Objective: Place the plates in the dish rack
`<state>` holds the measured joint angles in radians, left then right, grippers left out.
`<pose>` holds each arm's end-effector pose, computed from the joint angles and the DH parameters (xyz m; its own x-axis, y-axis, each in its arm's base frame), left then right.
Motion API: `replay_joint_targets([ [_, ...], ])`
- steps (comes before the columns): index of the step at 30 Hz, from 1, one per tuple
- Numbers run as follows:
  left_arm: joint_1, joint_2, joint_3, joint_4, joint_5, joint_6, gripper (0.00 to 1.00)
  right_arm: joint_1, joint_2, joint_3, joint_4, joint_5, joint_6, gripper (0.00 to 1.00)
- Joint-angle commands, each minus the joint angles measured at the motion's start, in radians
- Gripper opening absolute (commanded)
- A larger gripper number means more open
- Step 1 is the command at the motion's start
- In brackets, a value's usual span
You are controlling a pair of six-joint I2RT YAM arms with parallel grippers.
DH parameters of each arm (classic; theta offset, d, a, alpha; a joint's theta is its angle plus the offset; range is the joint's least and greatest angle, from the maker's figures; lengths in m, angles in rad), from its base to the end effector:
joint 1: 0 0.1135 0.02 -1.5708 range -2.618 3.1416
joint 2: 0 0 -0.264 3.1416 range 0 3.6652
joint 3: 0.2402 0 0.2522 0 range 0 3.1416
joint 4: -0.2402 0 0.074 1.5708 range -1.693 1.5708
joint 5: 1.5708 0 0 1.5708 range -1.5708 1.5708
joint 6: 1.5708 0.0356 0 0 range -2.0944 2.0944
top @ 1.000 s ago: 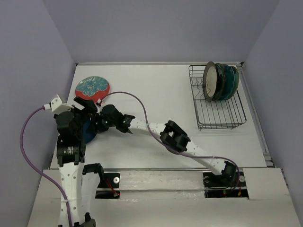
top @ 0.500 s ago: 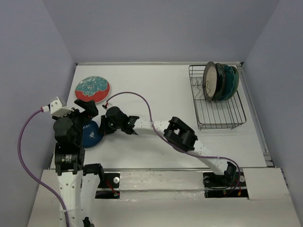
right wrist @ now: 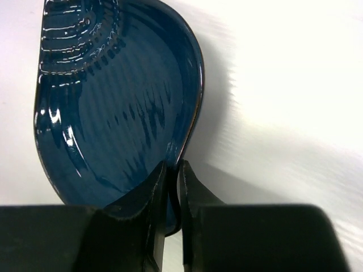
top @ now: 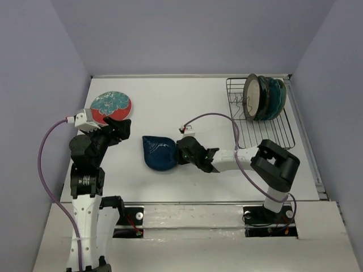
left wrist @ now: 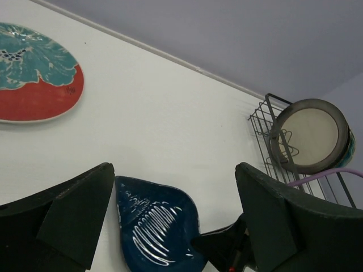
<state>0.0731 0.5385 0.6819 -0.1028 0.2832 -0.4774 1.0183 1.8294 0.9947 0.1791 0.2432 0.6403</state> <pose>0.1357 0.0000 0.3477 -0.0598 -0.4467 -0.8927 0.2036 0.8700 -0.4490 0.2080 0.3211 0.1613 -0.6903 -0.0147 -0.7234 -0.3910 0.8488 0.3559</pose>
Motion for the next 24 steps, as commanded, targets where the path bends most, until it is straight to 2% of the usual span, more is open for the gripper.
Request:
replay_joint_targets([
  [1,-0.007,0.011,-0.012,0.092,0.099,0.002,0.99,0.0,-0.093,-0.171,0.106,0.111,0.024,0.22],
  [8,-0.024,0.003,-0.015,0.052,0.076,0.066,0.99,-0.044,-0.13,-0.245,0.118,0.099,0.045,0.45],
  [13,-0.044,-0.012,-0.03,0.037,0.042,0.1,0.99,-0.089,-0.061,-0.22,0.178,0.033,0.044,0.46],
  [15,-0.059,-0.008,-0.036,0.035,0.04,0.106,0.99,-0.115,-0.039,-0.215,0.207,0.004,0.047,0.4],
  [19,-0.067,0.009,-0.033,0.038,0.071,0.115,0.99,-0.115,-0.027,-0.214,0.263,-0.056,0.05,0.15],
  [24,-0.104,0.023,-0.039,0.055,0.142,0.117,0.99,-0.124,-0.022,-0.203,0.275,-0.125,0.047,0.14],
])
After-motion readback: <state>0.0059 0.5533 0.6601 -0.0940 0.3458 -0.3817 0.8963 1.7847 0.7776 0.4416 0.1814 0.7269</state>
